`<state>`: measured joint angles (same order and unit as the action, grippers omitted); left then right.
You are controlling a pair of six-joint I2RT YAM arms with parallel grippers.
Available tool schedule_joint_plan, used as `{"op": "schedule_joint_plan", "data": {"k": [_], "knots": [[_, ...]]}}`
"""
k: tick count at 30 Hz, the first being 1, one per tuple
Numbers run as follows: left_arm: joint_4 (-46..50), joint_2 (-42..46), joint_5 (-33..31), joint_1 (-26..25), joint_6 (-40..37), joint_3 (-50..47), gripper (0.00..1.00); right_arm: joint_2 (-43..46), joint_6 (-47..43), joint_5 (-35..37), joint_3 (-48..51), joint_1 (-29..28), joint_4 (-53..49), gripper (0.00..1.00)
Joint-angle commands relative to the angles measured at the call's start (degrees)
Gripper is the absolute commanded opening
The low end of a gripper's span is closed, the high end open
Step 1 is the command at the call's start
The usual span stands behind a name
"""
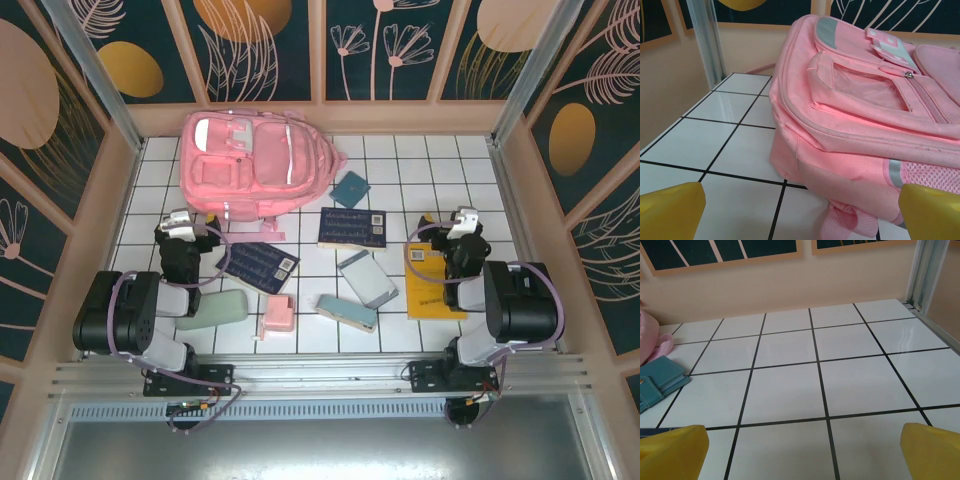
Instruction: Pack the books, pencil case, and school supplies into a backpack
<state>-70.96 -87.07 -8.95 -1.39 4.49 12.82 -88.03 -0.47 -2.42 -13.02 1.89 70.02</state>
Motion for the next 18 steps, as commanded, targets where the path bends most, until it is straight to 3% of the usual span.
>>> {"op": "schedule_joint_plan", "data": {"k": [1,18], "knots": [[-1.7,0.1,1.0,0.5,-0.6,0.8,0.99,-0.1,1.0,0.8,-0.7,0.1,0.7,0.99],[-1.5,0.0,1.0,0.5,-0.5,1.0,0.99,-0.2,0.9,0.8,-0.9,0.0,0.5,0.99]]}}
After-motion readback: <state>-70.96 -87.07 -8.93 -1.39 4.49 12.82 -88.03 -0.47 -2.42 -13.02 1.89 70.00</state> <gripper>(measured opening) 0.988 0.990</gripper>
